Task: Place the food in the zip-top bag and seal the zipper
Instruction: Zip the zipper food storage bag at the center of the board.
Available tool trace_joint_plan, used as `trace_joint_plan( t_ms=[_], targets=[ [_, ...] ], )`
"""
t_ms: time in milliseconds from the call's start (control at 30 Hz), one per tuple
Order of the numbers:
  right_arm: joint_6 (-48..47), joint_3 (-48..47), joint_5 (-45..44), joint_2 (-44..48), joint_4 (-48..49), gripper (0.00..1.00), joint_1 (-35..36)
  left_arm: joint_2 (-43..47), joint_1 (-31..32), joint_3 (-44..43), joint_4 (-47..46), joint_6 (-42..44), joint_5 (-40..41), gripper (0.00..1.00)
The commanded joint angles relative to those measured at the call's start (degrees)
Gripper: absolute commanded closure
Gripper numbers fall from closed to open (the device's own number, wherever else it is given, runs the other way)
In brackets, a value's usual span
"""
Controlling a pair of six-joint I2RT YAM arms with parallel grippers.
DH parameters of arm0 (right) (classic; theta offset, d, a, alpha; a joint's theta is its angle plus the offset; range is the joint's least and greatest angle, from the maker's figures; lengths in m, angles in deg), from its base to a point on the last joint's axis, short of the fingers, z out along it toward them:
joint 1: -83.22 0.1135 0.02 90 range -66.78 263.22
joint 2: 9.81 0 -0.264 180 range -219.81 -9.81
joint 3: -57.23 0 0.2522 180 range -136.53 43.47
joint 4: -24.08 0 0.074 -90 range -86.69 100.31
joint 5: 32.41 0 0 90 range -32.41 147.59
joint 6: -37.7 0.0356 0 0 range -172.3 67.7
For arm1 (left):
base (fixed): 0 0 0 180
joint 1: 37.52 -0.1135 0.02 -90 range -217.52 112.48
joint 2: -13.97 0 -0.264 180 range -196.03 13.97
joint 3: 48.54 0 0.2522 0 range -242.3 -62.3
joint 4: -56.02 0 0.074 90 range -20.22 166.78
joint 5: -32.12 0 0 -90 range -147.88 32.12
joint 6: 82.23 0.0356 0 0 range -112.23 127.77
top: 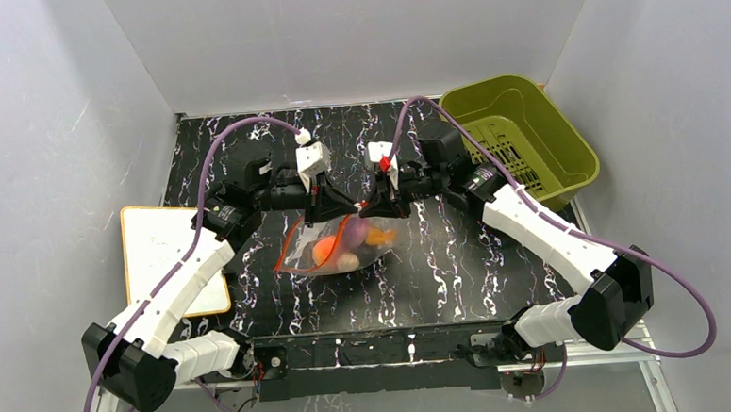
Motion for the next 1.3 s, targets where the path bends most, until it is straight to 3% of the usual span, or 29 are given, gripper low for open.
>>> trace_joint_plan(
  t_ms=[0, 433, 667, 700, 767, 833, 1267],
  targets=[
    [-1.34, -2.38, 1.68, 1.05, 0.54, 1.0, -0.59, 1.6, -0.28, -1.79, -0.21, -1.61, -2.46, 1.0],
    [6.68, 2.81, 2.14, 5.32, 11.22, 1.0, -2.17, 3.17, -0.27, -0.55, 6.98, 3.95, 0.63, 1.0],
    [5.18, 1.99, 1.79, 5.59, 7.08, 1.0, -2.18, 4.17, -0.27, 0.59, 5.74, 3.13, 1.24, 1.0],
    [4.14, 0.83, 2.47, 5.25, 5.37, 0.96, -2.24, 4.1, -0.27, 0.52, 5.32, 2.99, 0.98, 1.0],
    [2.16, -1.32, 2.38, 4.28, 1.6, 0.76, -2.16, 3.97, -0.27, 0.41, 3.92, 1.99, 0.3, 1.0],
    [0.38, -2.98, 2.38, 3.76, -1.08, 0.7, -2.17, 3.74, -0.27, 0.45, 2.28, 0.91, -0.27, 1.0],
    [-1.92, -5.62, -3.01, 0.32, -2.63, 0.7, 2.52, 2.68, -0.29, -0.31, 0.73, 0.26, -1.77, 1.0]
  ],
)
